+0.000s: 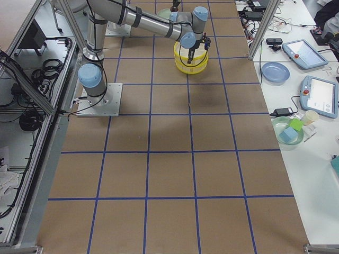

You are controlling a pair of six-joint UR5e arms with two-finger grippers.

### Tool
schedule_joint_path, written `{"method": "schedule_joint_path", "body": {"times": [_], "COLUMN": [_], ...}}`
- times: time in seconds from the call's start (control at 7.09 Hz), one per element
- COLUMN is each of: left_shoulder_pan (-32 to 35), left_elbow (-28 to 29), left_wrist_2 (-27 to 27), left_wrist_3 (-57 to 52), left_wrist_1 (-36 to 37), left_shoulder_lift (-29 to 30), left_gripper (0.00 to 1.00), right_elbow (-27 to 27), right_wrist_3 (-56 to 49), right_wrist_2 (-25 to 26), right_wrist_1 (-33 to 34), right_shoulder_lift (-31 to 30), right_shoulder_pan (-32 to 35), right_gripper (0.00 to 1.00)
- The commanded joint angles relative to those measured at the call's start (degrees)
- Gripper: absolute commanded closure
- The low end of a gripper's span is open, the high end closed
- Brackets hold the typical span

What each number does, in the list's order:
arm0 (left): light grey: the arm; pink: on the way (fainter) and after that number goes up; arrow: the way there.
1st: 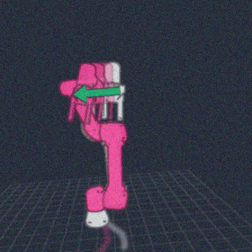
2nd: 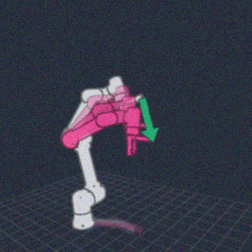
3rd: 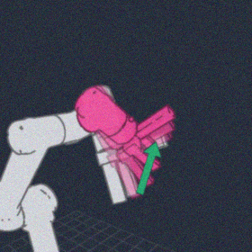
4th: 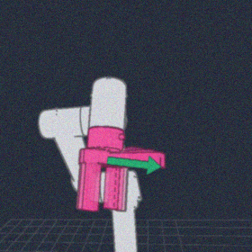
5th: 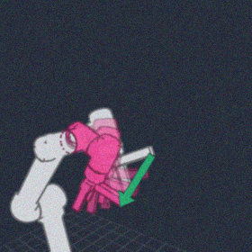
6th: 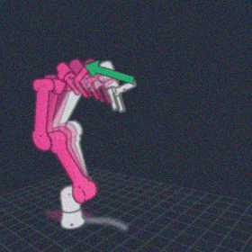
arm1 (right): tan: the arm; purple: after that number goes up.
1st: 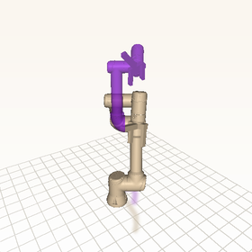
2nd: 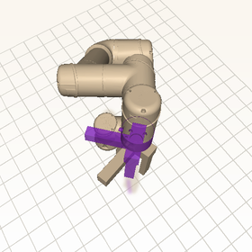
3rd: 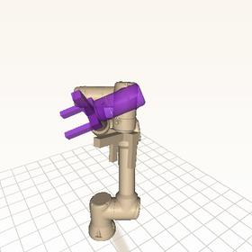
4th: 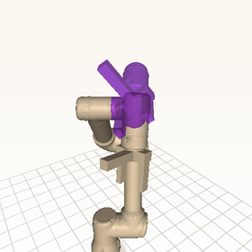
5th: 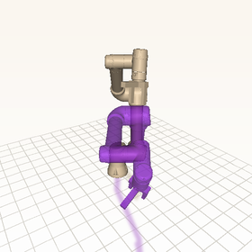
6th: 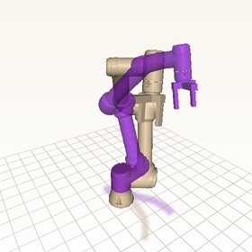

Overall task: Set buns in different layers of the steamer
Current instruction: 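Lower the left gripper onto the dark brown bun and grasp it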

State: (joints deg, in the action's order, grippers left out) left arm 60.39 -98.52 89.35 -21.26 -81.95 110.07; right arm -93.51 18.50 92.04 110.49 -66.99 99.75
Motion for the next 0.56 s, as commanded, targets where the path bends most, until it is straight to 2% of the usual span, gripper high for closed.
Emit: {"method": "schedule_joint_path", "body": {"times": [0.0, 0.42], "left_shoulder_pan": [4.28, 8.07], "left_elbow": [5.69, 6.06], "left_wrist_2": [-1.46, -2.07], "left_wrist_3": [2.25, 6.14], "left_wrist_1": [-1.89, -1.99], "left_shoulder_lift": [-3.18, -5.65], "left_gripper": [1.00, 1.00], "right_elbow": [0.00, 0.61], "right_wrist_3": [0.13, 1.27], "right_wrist_2": [-0.01, -2.12], "right_wrist_1": [-0.44, -1.85], "right_shoulder_lift": [-0.59, -2.44], "right_shoulder_pan": [0.00, -0.35], "right_gripper": [1.00, 1.00]}}
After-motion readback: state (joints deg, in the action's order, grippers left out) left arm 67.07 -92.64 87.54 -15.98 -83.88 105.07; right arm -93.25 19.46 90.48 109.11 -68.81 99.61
